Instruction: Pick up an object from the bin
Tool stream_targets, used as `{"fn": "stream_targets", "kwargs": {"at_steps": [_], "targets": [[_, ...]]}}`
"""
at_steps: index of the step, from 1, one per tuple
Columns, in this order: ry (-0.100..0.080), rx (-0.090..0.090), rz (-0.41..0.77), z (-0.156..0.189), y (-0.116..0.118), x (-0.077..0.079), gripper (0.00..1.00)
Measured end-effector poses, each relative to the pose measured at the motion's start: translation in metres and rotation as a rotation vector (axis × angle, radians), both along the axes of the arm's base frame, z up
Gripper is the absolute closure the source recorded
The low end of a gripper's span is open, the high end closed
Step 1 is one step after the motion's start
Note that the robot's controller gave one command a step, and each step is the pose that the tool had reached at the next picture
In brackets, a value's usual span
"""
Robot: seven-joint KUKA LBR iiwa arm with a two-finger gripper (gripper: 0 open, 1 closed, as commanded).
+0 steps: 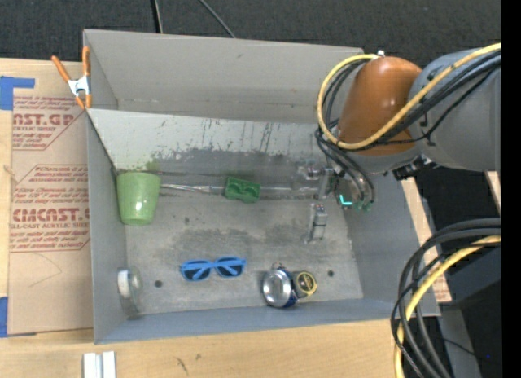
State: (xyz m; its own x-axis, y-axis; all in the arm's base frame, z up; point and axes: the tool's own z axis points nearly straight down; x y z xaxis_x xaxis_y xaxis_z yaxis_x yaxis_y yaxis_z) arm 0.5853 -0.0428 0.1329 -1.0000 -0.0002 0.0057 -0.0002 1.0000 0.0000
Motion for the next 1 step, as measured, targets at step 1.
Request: {"fn": "stream_targets", "kwargs": {"at_steps": [1], "targets": [[-0.005,-0.001,0.034,0.0271,-0.0281,-0.0525,0.0]]}}
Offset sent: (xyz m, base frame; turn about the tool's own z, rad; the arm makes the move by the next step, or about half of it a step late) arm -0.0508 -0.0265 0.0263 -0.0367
